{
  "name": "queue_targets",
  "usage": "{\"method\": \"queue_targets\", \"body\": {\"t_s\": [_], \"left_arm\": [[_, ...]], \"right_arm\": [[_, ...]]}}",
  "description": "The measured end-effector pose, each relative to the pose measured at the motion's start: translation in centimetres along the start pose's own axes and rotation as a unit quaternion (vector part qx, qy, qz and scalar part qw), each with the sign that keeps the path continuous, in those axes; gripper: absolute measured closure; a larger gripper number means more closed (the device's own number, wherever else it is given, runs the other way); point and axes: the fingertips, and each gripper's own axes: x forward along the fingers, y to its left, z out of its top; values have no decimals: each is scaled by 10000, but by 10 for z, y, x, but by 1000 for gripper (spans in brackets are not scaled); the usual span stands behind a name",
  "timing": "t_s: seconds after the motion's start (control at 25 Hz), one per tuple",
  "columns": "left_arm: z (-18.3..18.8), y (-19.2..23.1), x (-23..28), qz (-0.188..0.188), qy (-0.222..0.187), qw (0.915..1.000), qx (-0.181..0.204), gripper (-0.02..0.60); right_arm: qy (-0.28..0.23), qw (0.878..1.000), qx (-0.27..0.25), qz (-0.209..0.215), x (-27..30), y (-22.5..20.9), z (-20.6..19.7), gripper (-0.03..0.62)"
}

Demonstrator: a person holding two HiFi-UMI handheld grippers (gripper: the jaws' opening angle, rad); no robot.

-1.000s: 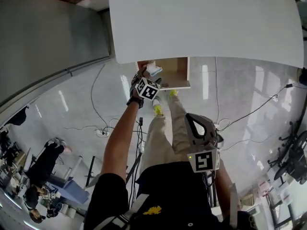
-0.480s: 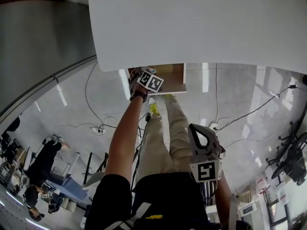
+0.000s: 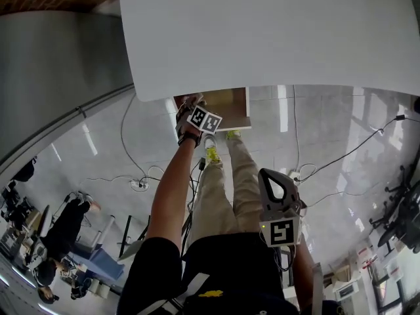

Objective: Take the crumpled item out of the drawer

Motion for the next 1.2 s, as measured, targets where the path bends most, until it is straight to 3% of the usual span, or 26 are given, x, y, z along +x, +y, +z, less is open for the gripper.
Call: {"method": "queue_targets", "body": {"t_s": [0.12,0.24,0.4,0.52,0.64,0.84,1.12,1.2], "left_arm": [[15,2,-53,-62,-617,9978,-253,480],[30,9,-125,-99,-1323,9894,-593,489],[46,22,-236,-75,-2225,9696,-1012,494],[67,44,-320,88,-2929,9481,-1237,495],[91,81,-408,417,-3657,9183,-1457,495],[128,169,-544,1191,-4806,8534,-1629,495],[128,224,-680,1868,-5795,7759,-1650,495],[128,229,-707,1988,-5977,7599,-1604,495]], "right_arm": [[-286,9993,22,-221,-15,-11,25,568],[-583,9974,37,-414,-33,-23,59,568],[-1028,9928,-96,-608,-65,-34,114,568],[-1477,9861,-179,-736,-88,-44,155,568],[-1939,9775,-215,-808,-105,-55,197,568],[-2750,9572,-437,-794,-113,-82,281,568],[-3414,9334,-849,-709,-148,-76,364,568],[-3451,9309,-934,-745,-154,-76,374,568]]}}
